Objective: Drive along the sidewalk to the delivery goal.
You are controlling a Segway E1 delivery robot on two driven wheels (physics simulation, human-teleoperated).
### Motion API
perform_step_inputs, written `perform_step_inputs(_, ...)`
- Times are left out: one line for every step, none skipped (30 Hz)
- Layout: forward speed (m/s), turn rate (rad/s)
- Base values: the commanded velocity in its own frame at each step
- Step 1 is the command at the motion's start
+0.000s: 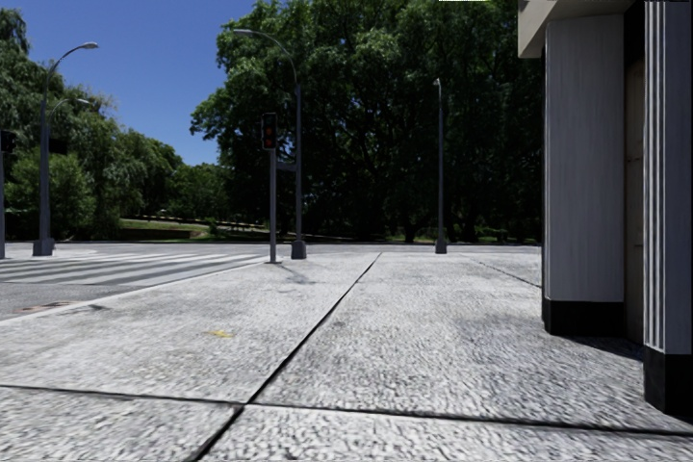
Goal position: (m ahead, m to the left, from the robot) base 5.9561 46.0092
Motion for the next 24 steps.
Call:
perform_step_inputs(2.0,-0.41)
perform_step_inputs(2.0,-0.41)
perform_step_inputs(2.0,0.0)
perform_step_inputs(2.0,0.0)
perform_step_inputs(2.0,0.0)
perform_step_inputs(2.0,0.0)
perform_step_inputs(2.0,0.0)
perform_step_inputs(2.0,0.0)
perform_step_inputs(2.0,0.0)
perform_step_inputs(2.0,0.0)
perform_step_inputs(2.0,0.0)
perform_step_inputs(2.0,0.0)
perform_step_inputs(2.0,0.0)
perform_step_inputs(2.0,0.0)
perform_step_inputs(2.0,0.0)
perform_step_inputs(2.0,0.0)
perform_step_inputs(2.0,0.0)
perform_step_inputs(2.0,0.0)
perform_step_inputs(2.0,0.0)
perform_step_inputs(2.0,0.0)
perform_step_inputs(2.0,0.0)
perform_step_inputs(2.0,0.0)
perform_step_inputs(2.0,0.0)
perform_step_inputs(2.0,0.0)
